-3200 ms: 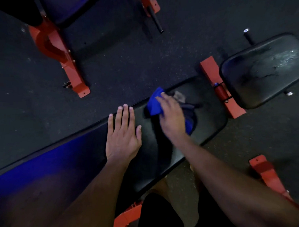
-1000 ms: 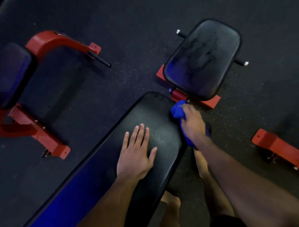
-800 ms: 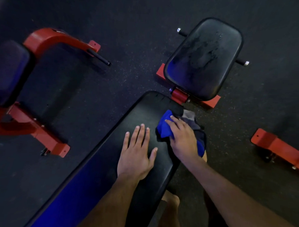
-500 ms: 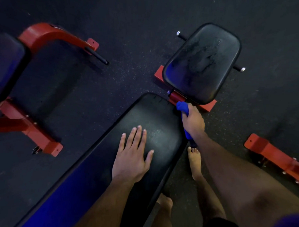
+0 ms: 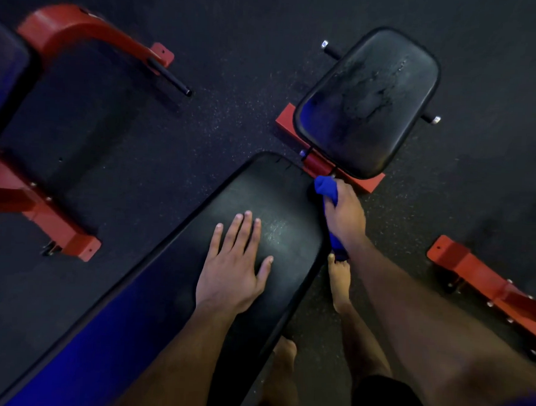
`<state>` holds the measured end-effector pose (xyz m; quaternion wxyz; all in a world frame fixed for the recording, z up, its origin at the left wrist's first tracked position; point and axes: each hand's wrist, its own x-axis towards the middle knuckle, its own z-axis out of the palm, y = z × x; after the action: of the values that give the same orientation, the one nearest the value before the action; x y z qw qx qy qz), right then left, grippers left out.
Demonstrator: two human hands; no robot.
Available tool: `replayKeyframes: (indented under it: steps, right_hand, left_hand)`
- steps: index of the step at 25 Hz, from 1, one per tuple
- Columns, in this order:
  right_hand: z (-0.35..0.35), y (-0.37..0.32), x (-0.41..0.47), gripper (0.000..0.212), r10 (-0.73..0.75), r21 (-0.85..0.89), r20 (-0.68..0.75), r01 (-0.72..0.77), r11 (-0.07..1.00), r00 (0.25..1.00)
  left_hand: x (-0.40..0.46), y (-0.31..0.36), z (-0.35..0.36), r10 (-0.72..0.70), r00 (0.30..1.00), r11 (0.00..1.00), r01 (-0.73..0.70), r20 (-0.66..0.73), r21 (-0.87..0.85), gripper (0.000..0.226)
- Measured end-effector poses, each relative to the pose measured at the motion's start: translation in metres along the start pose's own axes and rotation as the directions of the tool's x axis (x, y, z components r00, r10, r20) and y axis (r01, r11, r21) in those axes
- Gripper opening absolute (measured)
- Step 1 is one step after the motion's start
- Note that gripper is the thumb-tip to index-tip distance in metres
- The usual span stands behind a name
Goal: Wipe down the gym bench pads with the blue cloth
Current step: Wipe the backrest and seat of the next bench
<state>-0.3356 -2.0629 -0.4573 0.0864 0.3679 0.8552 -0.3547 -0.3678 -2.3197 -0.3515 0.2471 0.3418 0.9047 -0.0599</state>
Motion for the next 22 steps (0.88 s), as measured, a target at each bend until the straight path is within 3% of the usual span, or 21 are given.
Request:
replayKeyframes:
  steps: [3, 6, 9, 11, 12, 14, 16, 18, 19, 20, 22]
  right_hand:
    - [-0.028, -0.013, 0.036, 0.028, 0.016, -0.063, 0.011, -0.015, 0.998, 1.0]
    - [-0.028, -0.064, 0.031, 0.042, -0.249, -0.059, -0.094, 0.244, 0.968, 0.964]
    - [0.02, -0.112, -0.003, 0.054, -0.523, -0.092, 0.108, 0.532, 0.842, 0.846]
    - [0.044, -0.116, -0.003, 0.056, -0.586, -0.149, 0.214, 0.619, 0.771, 0.781]
    - [0.049, -0.113, 0.011, 0.055, -0.591, -0.136, 0.198, 0.619, 0.774, 0.782]
    - [0.05, -0.104, 0.046, 0.047, -0.497, -0.11, 0.14, 0.512, 0.852, 0.856]
    - [0.04, -0.091, 0.081, 0.036, -0.273, -0.121, 0.139, 0.29, 0.949, 0.952]
    - [0.03, -0.083, 0.105, 0.029, -0.039, -0.086, 0.217, 0.058, 0.995, 0.975]
    - [0.027, -0.084, 0.107, 0.028, 0.005, -0.09, 0.233, 0.017, 0.996, 0.972]
    - [0.027, -0.091, 0.1, 0.028, -0.022, -0.1, 0.223, 0.045, 0.994, 0.975]
    - [0.036, -0.109, 0.065, 0.037, -0.312, -0.113, 0.149, 0.329, 0.937, 0.938]
  left_hand:
    - [-0.001, 0.001, -0.002, 0.003, 1.0, 1.0, -0.003, -0.009, -0.011, 0.074]
    - [0.001, 0.0, -0.001, 0.002, 1.0, 1.0, -0.003, -0.017, -0.02, 0.074]
    - [0.001, 0.001, -0.003, 0.004, 1.0, 1.0, -0.004, -0.005, -0.02, 0.074]
    - [0.001, 0.001, -0.002, -0.002, 1.0, 1.0, 0.002, -0.001, -0.018, 0.074]
    - [0.002, -0.001, -0.002, -0.002, 1.0, 1.0, 0.002, 0.002, -0.022, 0.074]
    - [0.002, -0.002, -0.001, 0.001, 1.0, 1.0, -0.001, -0.008, -0.024, 0.074]
    - [0.0, -0.001, -0.001, 0.008, 1.0, 1.0, -0.008, -0.014, -0.026, 0.074]
    - [0.001, -0.002, 0.0, 0.01, 1.0, 1.0, -0.01, -0.018, -0.026, 0.074]
    - [0.002, -0.002, 0.0, 0.008, 1.0, 1.0, -0.009, -0.016, -0.028, 0.074]
    - [0.002, -0.002, 0.0, 0.005, 1.0, 1.0, -0.006, -0.012, -0.029, 0.074]
    - [0.002, -0.002, 0.0, 0.002, 1.0, 1.0, -0.002, -0.002, -0.024, 0.074]
